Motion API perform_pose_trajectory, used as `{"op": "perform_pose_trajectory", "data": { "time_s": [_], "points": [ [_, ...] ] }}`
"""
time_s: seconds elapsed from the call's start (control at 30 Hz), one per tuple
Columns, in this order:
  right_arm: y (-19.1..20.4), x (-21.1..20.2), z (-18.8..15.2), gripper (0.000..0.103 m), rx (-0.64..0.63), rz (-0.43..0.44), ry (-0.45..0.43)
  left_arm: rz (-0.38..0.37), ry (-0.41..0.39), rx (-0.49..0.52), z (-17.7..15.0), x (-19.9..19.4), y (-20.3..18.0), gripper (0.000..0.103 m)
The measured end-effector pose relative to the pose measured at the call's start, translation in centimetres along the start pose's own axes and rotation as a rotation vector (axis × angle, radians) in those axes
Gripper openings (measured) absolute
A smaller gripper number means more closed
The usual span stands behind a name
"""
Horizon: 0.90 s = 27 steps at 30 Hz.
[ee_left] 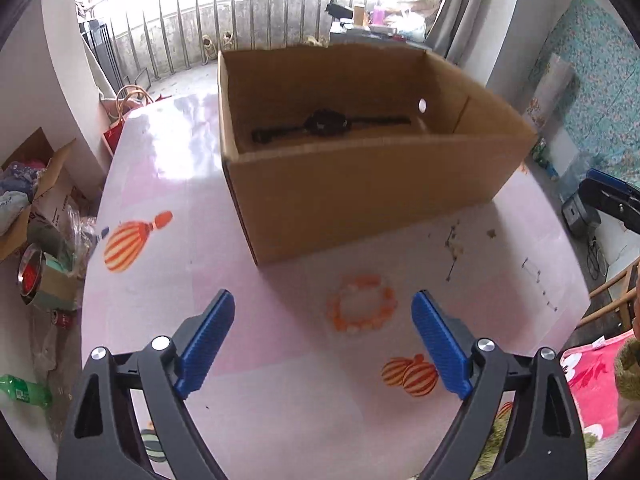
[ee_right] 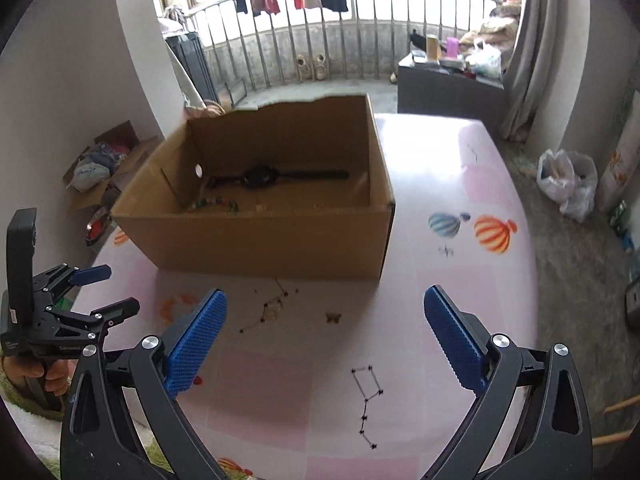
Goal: Organize jewelry
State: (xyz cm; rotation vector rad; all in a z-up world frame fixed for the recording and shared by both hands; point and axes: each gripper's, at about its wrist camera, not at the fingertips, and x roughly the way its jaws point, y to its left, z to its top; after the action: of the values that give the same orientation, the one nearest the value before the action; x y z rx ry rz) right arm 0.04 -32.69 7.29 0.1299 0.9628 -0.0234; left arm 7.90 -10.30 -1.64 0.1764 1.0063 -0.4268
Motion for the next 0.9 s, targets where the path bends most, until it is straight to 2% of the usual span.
{"op": "perform_pose_trajectory", "data": {
  "time_s": [0.1,0.2,0.33,0.47,0.53,0.9],
  "points": [
    [0.2,2.9,-2.8,0.095,0.049,-0.044,0.062,0.042,0.036,-0.013,-1.8,2.0,-0.4,0.088],
    [0.9,4.8,-4.7,0.095,0.048,-0.071,0.105,0.053,0.045,-0.012,-2.9,2.9,-1.0,0.088],
    [1.5,6.4,-5.5,0.095,0.032,-0.078,0.124,0.073,0.067,-0.018,-3.6,4.1,-1.2,0.088],
    [1.8,7.4,-5.7,0.095,0.010,-0.090,0.136,0.103,0.062,-0.040,-3.7,4.3,-1.1,0.098],
    [1.9,7.8,-5.9,0.095,-0.004,-0.096,0.149,0.103,0.055,-0.048,-3.8,4.3,-1.0,0.097],
    [2.1,7.6,-6.5,0.095,-0.037,-0.082,0.108,0.106,0.051,-0.047,-3.7,4.4,-1.1,0.098]
  ]
}}
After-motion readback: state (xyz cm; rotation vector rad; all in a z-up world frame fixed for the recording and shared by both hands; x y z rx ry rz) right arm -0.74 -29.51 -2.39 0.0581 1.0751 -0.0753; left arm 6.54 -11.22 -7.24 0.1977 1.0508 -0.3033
